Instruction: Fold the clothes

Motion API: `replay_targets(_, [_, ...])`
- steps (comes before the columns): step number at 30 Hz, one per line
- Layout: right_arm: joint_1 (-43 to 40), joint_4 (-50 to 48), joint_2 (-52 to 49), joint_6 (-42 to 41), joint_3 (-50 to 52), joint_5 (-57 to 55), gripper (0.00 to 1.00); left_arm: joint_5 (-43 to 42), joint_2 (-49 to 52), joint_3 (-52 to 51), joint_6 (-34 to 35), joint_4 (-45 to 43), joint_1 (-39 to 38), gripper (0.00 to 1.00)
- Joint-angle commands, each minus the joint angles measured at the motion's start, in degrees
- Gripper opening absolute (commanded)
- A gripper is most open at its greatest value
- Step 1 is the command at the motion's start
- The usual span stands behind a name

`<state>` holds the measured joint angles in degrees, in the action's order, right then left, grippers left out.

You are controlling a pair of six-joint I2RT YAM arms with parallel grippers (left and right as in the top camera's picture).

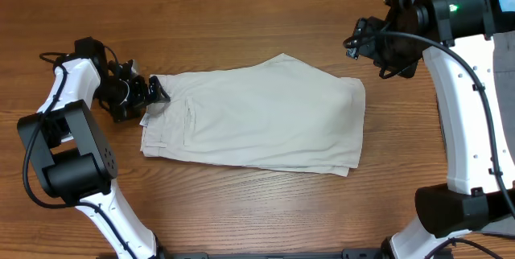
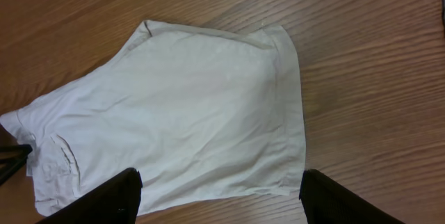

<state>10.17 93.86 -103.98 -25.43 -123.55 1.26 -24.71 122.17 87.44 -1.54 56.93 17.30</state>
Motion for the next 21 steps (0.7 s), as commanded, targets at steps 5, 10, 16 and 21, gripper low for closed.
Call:
replay_targets(5, [-0.2, -1.1, 0.8, 0.4, -1.0, 0.2, 0.77, -4.7, 6.8, -0.7, -4.5, 2.9, -1.6, 0.9])
replay_targets(10, [-0.2, -2.9, 0.8, 0.2, -1.0, 0.4, 0.77, -4.6, 8.8, -0.7, -4.5, 4.3, -4.9, 0.59])
replay_targets(16, [-0.2, -2.0, 0.8, 0.2, -0.9, 0.4, 0.77, 4.9, 8.8, -0.5, 2.2, 3.9, -6.6, 0.04])
replay_targets(21, [-0.2, -1.0, 0.8, 0.2, -0.7, 0.4, 0.77, 16.5, 8.7, 2.2, 10.3, 6.9, -4.8, 0.04])
